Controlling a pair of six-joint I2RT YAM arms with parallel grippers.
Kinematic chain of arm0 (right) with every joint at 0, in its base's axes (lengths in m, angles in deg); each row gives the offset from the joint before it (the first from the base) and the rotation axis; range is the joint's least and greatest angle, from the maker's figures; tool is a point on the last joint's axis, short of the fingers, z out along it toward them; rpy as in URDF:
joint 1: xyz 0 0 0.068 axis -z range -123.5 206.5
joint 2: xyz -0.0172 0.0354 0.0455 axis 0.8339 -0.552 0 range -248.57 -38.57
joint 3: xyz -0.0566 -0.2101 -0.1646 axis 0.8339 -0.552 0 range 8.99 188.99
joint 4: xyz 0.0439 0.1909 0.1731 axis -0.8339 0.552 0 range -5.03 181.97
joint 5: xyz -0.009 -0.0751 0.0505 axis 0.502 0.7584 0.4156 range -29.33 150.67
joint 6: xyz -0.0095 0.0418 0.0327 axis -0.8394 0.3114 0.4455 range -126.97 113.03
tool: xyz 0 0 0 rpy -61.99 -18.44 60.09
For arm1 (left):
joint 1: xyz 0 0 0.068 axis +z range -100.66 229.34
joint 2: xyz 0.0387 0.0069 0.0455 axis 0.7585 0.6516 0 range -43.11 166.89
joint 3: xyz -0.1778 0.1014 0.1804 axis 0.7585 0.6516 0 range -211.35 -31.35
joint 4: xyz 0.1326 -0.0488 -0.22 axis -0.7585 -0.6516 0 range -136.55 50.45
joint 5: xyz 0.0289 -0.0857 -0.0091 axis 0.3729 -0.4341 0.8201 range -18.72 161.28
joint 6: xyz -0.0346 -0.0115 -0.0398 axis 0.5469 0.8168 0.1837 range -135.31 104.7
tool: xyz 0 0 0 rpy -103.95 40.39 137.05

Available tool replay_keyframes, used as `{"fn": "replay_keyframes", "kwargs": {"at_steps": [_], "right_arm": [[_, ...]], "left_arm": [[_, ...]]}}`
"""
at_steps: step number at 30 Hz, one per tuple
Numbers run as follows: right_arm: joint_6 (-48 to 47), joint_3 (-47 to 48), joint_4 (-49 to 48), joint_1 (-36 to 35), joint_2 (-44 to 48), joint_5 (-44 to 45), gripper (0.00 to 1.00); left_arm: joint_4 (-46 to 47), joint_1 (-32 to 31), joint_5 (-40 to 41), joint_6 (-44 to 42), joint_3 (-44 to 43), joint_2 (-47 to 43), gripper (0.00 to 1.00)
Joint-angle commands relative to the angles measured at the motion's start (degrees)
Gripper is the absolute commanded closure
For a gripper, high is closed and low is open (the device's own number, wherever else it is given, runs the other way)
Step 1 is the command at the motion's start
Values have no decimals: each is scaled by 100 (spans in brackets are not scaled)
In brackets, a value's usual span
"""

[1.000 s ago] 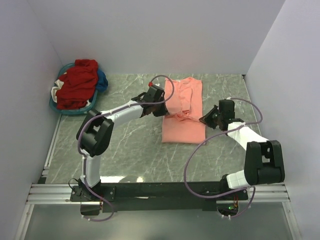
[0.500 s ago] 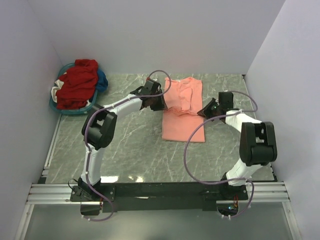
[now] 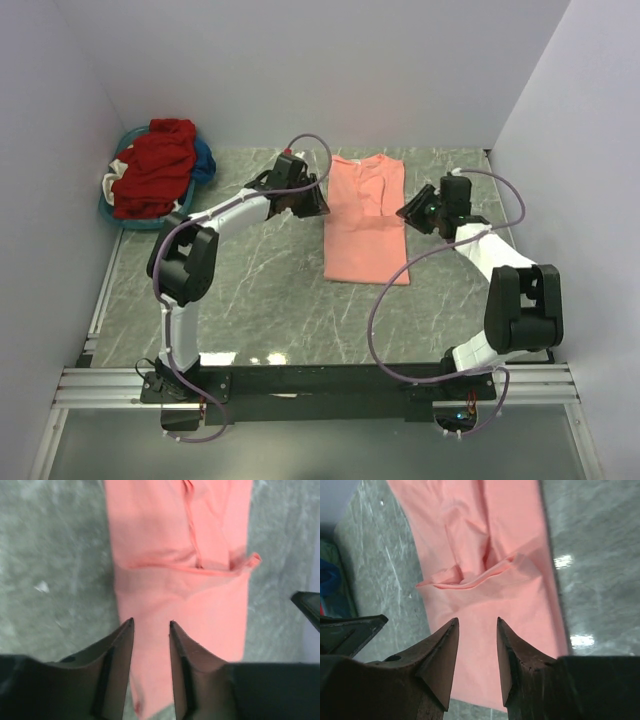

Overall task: Fold and stack the t-shirts
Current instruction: Fold the tshirt

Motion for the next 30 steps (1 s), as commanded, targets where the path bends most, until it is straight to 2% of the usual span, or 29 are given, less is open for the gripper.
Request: {"fn": "replay_keyframes", "kwargs": {"at_steps": [1,7,12,20,25,30], "right_arm": [[-333,51,141,-526,201,659,57],[-386,454,185,-685,-491,819,58],[-518,1017,607,-702,-1247,1082,59],[-632,939,967,-957,-1645,1267,59],[-659,781,1082,-1493,-1513,1364,59],[-527,597,1038,-2168,-1364,1373,59]], "left_arm": [[479,-271,-436,235,240,-353,66],[549,-579,-594,332,-68,174,75],[725,-649,-716,533,195,482,79],[1138,-781,-322,1008,1767,17,85],[1437,-790,-58,1272,3031,-844,87],[1630,-816,136,1342,3895,-1740,86]]}}
